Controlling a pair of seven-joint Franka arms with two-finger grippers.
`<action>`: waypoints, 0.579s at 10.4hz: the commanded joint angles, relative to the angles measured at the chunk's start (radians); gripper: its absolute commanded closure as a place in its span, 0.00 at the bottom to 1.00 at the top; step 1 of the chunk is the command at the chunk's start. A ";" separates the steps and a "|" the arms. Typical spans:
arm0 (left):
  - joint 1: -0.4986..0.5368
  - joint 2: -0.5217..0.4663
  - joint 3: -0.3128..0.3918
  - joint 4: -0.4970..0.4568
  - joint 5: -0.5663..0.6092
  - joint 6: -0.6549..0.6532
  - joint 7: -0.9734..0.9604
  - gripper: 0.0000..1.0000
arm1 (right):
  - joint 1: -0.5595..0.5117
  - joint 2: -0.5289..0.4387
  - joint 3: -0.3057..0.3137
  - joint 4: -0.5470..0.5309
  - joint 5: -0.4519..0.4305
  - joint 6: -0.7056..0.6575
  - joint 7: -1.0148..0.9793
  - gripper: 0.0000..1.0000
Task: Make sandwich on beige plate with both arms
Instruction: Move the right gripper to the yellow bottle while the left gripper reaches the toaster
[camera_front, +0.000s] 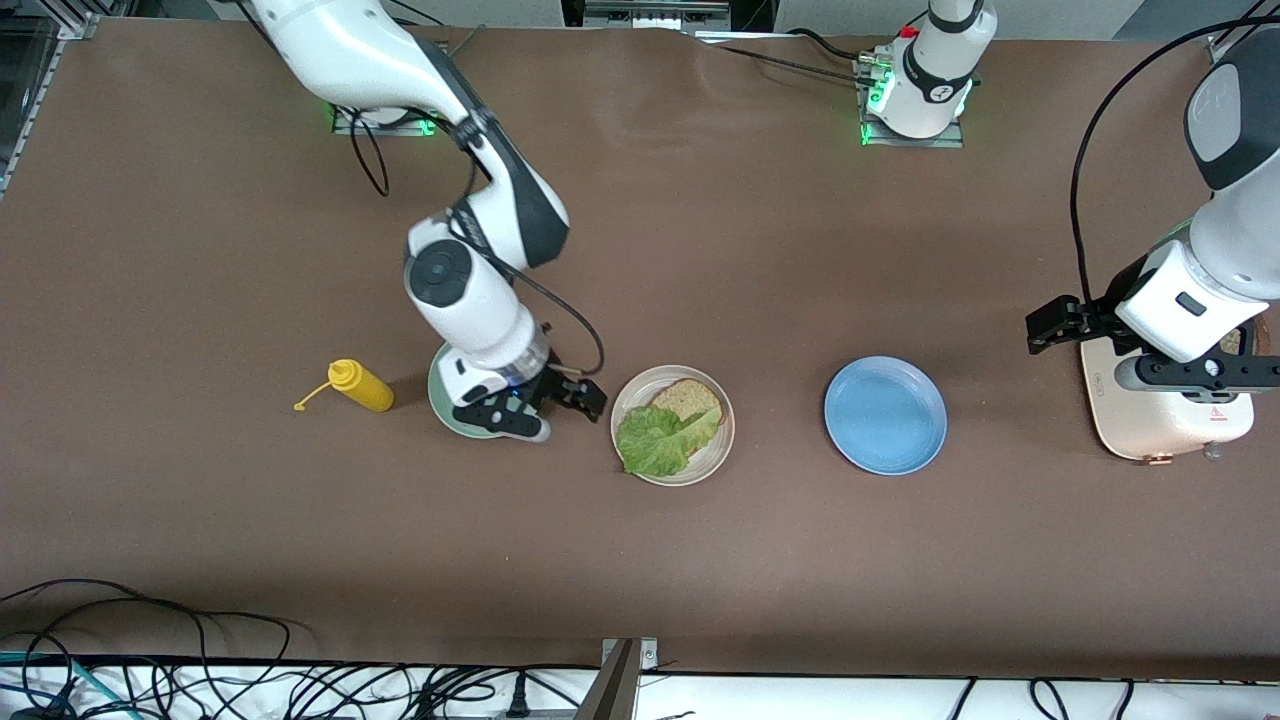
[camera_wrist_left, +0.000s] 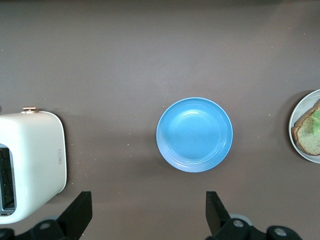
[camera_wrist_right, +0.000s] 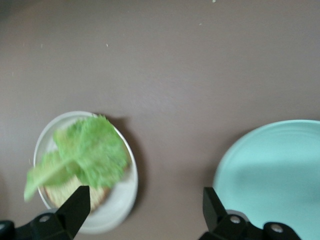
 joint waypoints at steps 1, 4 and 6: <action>-0.006 0.011 0.004 0.024 0.030 -0.002 0.016 0.00 | -0.146 -0.210 0.098 -0.197 0.000 -0.119 -0.298 0.00; -0.006 0.011 0.004 0.024 0.029 -0.002 0.016 0.00 | -0.324 -0.324 0.137 -0.237 0.003 -0.335 -0.760 0.00; -0.003 0.012 0.004 0.024 0.029 -0.002 0.018 0.00 | -0.413 -0.361 0.135 -0.237 0.008 -0.409 -0.995 0.00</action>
